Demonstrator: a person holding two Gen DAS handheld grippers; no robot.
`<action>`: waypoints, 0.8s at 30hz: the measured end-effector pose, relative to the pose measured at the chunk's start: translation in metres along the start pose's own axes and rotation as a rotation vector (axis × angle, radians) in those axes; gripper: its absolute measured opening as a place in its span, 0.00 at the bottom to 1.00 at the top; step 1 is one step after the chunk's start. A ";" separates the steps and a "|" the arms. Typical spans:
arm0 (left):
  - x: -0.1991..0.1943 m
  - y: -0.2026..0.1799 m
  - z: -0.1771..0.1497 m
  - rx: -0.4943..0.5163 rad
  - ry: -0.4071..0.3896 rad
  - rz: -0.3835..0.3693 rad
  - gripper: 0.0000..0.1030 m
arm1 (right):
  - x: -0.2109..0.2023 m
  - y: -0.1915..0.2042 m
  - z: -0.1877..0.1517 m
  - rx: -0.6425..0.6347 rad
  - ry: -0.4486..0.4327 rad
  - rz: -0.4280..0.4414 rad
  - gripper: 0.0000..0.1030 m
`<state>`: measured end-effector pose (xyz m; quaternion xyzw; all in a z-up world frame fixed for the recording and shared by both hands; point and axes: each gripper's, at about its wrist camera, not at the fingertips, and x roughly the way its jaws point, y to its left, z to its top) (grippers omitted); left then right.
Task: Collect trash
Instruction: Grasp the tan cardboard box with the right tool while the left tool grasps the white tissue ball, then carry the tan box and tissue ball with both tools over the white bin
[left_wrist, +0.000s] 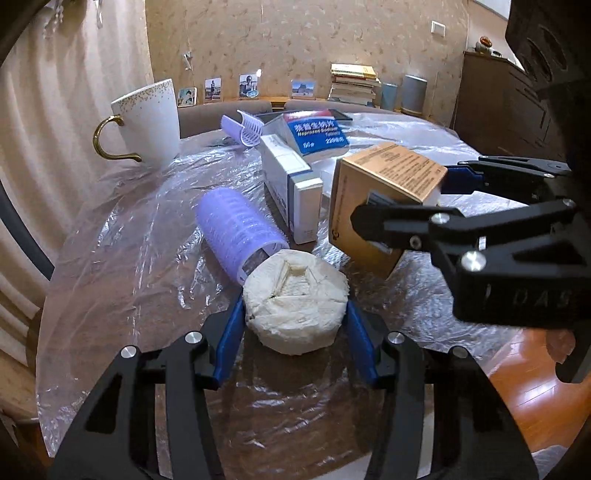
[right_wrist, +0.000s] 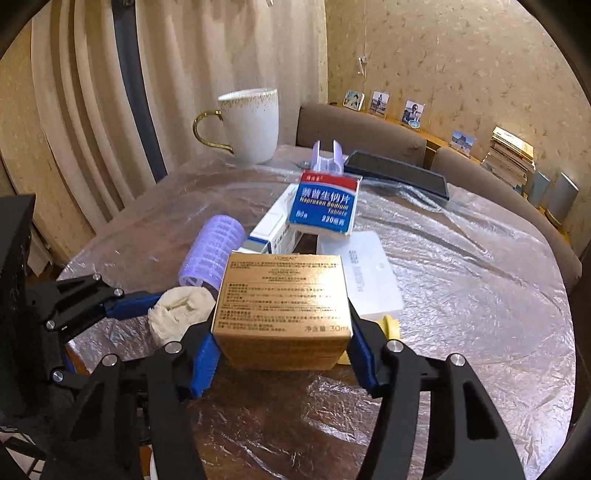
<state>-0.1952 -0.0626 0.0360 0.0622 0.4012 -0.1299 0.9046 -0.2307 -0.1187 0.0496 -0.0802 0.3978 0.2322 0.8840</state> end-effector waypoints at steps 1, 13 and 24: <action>-0.003 0.000 0.000 -0.001 -0.005 -0.001 0.51 | -0.004 -0.002 0.000 0.011 -0.008 0.008 0.57; -0.026 0.001 -0.003 -0.034 -0.037 -0.007 0.51 | -0.038 -0.031 -0.005 0.184 -0.067 0.102 0.57; -0.034 -0.006 -0.006 -0.025 -0.038 -0.026 0.51 | -0.064 -0.036 -0.022 0.210 -0.081 0.077 0.57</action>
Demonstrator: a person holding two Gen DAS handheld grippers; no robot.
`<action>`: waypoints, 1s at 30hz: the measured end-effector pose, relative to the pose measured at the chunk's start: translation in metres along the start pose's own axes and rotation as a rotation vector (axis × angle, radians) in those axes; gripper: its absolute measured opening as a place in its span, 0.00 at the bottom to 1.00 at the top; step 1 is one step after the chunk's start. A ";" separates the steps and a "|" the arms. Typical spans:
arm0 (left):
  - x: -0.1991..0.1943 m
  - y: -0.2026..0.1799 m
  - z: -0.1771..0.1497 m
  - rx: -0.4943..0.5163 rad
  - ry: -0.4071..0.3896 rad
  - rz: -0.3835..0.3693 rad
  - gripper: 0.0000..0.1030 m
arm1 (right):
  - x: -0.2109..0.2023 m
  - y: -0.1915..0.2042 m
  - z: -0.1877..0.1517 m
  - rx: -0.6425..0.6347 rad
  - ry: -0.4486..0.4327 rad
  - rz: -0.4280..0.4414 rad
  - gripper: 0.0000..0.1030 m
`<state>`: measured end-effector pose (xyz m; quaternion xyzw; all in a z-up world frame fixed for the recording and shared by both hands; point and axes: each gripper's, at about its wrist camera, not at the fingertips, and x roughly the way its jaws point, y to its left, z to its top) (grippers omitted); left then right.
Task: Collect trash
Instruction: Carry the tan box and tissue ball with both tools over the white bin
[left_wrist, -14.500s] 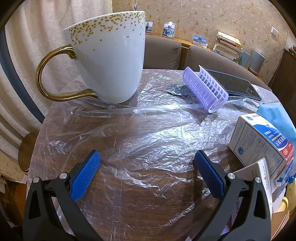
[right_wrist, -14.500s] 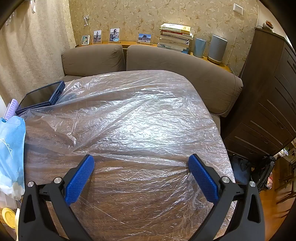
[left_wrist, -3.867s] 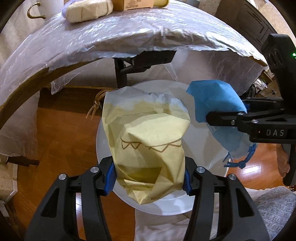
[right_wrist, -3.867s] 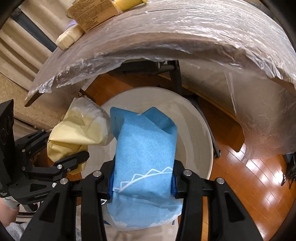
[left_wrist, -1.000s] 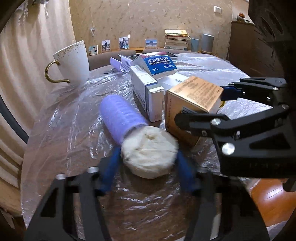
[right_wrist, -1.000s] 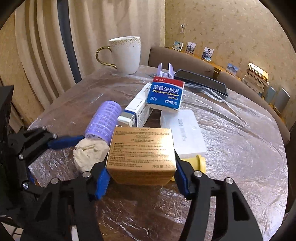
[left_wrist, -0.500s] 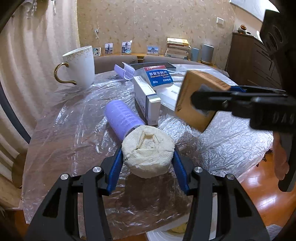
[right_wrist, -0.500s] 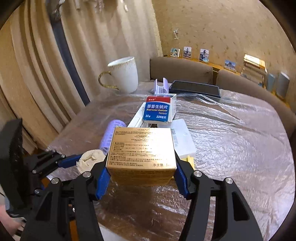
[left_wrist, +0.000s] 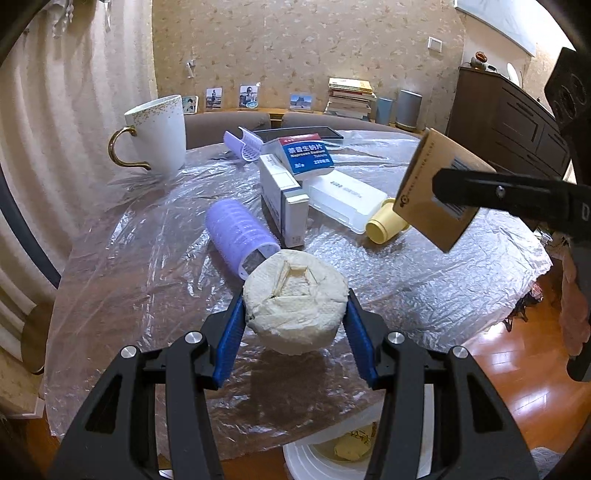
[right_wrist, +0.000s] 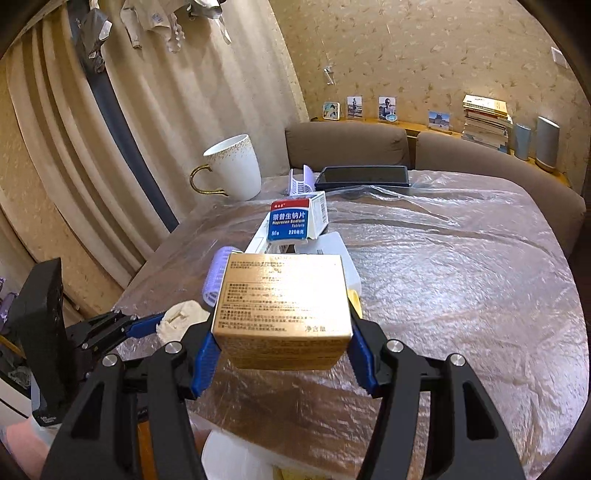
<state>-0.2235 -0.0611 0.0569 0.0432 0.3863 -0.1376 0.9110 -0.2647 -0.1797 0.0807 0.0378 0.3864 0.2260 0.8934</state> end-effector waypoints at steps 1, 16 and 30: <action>-0.001 -0.001 0.000 0.000 0.001 -0.003 0.51 | -0.001 0.001 -0.003 -0.003 0.003 -0.005 0.57; -0.014 -0.015 -0.002 0.005 0.019 0.024 0.51 | -0.016 -0.006 -0.040 0.019 0.073 -0.053 0.57; -0.026 -0.028 -0.012 0.015 0.066 0.077 0.51 | -0.034 0.001 -0.063 0.006 0.096 -0.064 0.57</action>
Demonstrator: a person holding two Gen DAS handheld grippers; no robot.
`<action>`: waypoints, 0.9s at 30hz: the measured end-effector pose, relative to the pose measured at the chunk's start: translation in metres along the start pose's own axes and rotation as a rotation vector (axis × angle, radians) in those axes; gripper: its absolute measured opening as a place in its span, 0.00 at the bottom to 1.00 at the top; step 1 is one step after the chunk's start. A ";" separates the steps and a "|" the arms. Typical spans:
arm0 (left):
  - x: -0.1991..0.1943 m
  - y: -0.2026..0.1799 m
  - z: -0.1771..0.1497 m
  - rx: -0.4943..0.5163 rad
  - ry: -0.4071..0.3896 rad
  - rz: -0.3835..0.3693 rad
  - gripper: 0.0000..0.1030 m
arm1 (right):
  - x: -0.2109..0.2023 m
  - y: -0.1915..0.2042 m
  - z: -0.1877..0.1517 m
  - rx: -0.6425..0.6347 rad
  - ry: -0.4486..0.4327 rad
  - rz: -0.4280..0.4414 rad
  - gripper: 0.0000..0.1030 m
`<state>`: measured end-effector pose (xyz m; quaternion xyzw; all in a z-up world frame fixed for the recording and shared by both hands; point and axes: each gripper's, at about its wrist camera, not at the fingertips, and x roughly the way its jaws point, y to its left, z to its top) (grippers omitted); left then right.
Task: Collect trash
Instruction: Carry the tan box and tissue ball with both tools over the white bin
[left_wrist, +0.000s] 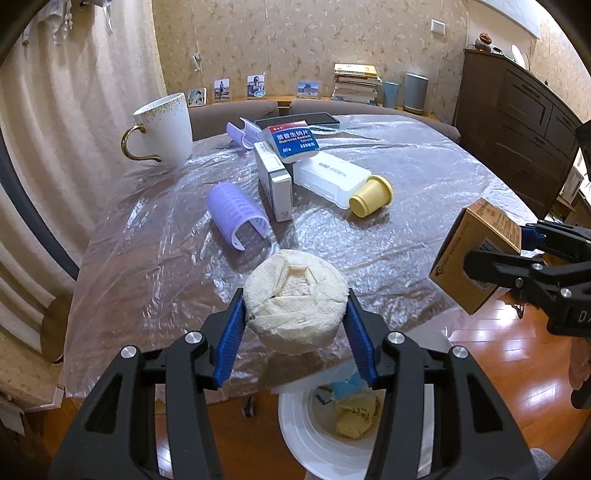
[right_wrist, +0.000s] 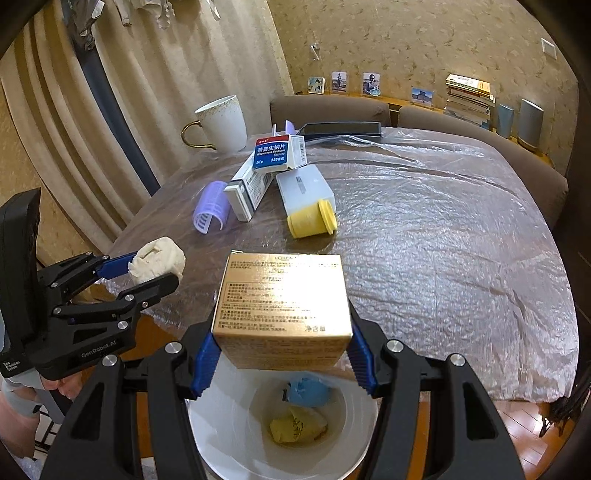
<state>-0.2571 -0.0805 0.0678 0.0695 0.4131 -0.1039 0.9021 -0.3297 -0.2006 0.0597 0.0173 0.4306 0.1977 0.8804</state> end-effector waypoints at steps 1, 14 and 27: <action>-0.001 -0.001 -0.001 -0.002 0.007 -0.004 0.51 | -0.001 0.000 -0.001 -0.002 0.000 0.000 0.57; -0.010 -0.018 -0.022 0.012 0.080 -0.060 0.51 | -0.013 0.007 -0.018 -0.028 0.023 0.001 0.57; -0.004 -0.032 -0.049 0.065 0.187 -0.092 0.51 | -0.014 0.009 -0.037 -0.030 0.064 0.007 0.57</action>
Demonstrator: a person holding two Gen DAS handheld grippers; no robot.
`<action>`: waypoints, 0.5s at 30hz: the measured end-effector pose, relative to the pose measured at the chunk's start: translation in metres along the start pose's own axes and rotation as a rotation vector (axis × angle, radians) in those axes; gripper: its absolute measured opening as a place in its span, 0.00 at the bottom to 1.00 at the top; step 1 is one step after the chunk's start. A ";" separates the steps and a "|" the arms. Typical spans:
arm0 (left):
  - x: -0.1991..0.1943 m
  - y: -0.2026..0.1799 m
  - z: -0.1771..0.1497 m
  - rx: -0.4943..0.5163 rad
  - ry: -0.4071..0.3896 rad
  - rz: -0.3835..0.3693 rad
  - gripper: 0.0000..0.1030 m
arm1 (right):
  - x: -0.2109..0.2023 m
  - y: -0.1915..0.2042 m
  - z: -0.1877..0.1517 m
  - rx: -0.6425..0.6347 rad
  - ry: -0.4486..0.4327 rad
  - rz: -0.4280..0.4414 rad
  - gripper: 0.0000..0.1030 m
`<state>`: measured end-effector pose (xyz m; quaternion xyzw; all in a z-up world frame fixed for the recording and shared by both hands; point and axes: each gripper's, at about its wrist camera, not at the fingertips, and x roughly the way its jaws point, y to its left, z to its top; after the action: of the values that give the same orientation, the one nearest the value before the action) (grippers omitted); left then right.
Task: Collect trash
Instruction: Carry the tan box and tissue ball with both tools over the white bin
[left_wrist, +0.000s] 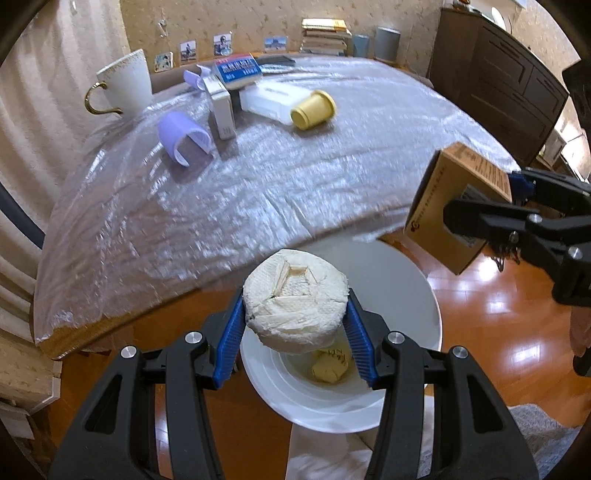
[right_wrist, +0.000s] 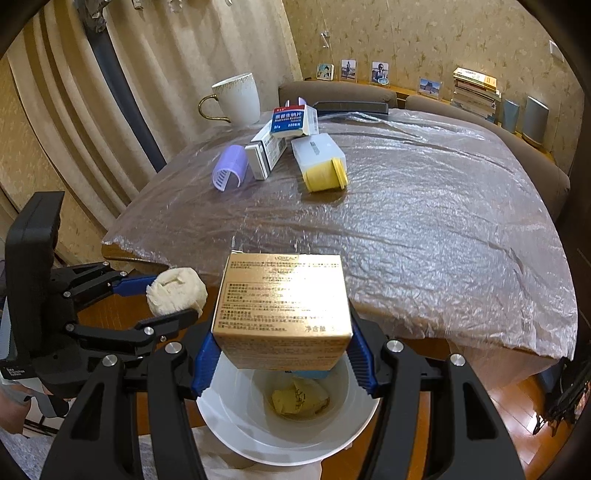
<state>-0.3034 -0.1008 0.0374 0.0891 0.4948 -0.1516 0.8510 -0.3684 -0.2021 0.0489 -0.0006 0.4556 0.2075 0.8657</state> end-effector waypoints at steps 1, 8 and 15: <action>0.001 -0.001 -0.001 0.001 0.008 -0.003 0.51 | 0.000 0.000 -0.001 0.000 0.002 0.000 0.57; 0.011 -0.007 -0.010 0.020 0.056 -0.011 0.51 | 0.003 -0.003 -0.014 0.023 0.024 0.003 0.57; 0.022 -0.009 -0.017 0.025 0.086 -0.008 0.51 | 0.010 -0.003 -0.024 0.031 0.055 0.002 0.57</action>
<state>-0.3104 -0.1080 0.0100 0.1044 0.5294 -0.1573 0.8271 -0.3814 -0.2063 0.0261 0.0077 0.4826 0.2010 0.8524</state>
